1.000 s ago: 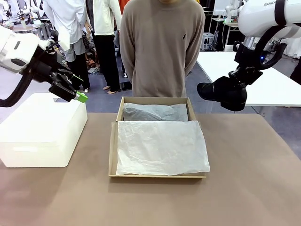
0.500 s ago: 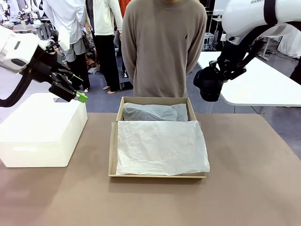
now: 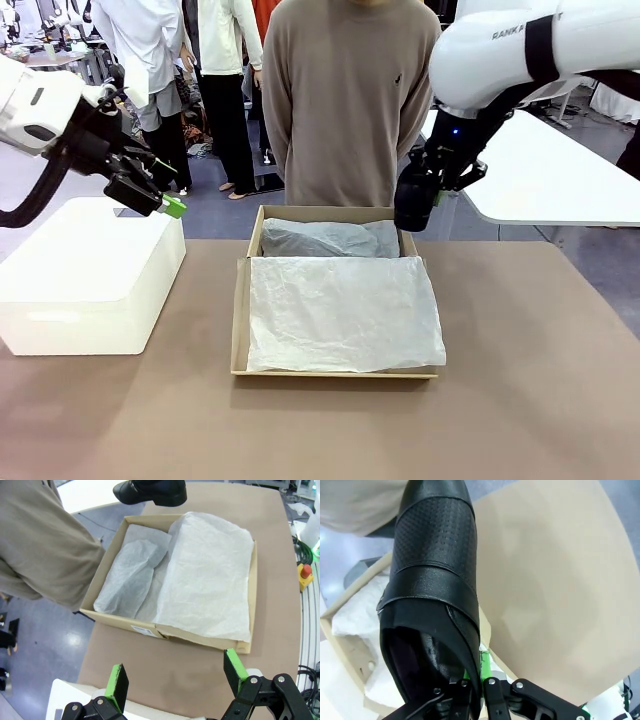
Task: Pack the shoes into the box.
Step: Place the other shoe of the Shoes into the Shoes Box.
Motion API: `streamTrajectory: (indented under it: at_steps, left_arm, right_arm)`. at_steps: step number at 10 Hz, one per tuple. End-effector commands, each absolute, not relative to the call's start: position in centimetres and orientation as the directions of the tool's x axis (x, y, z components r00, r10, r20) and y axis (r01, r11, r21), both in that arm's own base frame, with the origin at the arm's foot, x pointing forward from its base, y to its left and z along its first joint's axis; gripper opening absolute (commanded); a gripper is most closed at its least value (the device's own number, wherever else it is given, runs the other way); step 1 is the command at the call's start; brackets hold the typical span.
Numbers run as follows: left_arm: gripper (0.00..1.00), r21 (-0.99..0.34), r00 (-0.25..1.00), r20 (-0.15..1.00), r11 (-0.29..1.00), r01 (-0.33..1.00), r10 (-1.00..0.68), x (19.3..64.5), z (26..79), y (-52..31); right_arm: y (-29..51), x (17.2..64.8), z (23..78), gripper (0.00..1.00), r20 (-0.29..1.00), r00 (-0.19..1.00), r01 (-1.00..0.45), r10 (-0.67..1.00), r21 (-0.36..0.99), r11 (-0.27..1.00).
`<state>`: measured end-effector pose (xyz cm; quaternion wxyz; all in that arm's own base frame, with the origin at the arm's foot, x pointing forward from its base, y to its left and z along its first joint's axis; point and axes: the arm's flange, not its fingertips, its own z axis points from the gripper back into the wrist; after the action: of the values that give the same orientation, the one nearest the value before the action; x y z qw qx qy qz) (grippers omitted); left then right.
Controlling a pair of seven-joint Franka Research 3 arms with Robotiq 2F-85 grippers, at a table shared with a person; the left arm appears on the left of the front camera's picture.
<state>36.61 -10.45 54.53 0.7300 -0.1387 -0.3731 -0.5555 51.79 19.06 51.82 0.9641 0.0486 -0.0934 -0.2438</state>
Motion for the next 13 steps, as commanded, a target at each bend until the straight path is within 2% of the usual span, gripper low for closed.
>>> streamTrajectory:
  at_steps: [1, 6, 9, 12, 13]
  left_arm:
    - [1.00, 0.215, 0.084, 0.709, 0.328, 0.920, -0.700, 36.8, 54.5, -10.3]
    - [1.00, 0.215, 0.084, 0.709, 0.328, 0.920, -0.700, 36.8, 54.5, -10.3]
    - [1.00, 0.215, 0.084, 0.709, 0.328, 0.920, -0.700, 36.8, 54.5, -10.3]
    - [1.00, 0.215, 0.084, 0.709, 0.328, 0.920, -0.700, 36.8, 54.5, -10.3]
    - [1.00, 0.215, 0.084, 0.709, 0.328, 0.920, -0.700, 36.8, 54.5, -10.3]
  right_arm:
    - [18.1, 51.8, 52.2, 0.00, 0.151, 0.860, 0.469, -0.487, 0.142, 0.872]
    - [18.3, 52.1, 51.6, 0.00, 0.148, 0.859, 0.474, -0.491, 0.134, 0.870]
    - [21.4, 50.8, 51.3, 0.00, 0.134, 0.722, 0.647, -0.679, 0.216, 0.731]
    - [25.0, 49.7, 50.7, 0.00, 0.162, 0.550, 0.791, -0.819, 0.214, 0.573]
    - [26.5, 49.6, 50.4, 0.00, 0.132, 0.512, 0.820, -0.849, 0.217, 0.529]
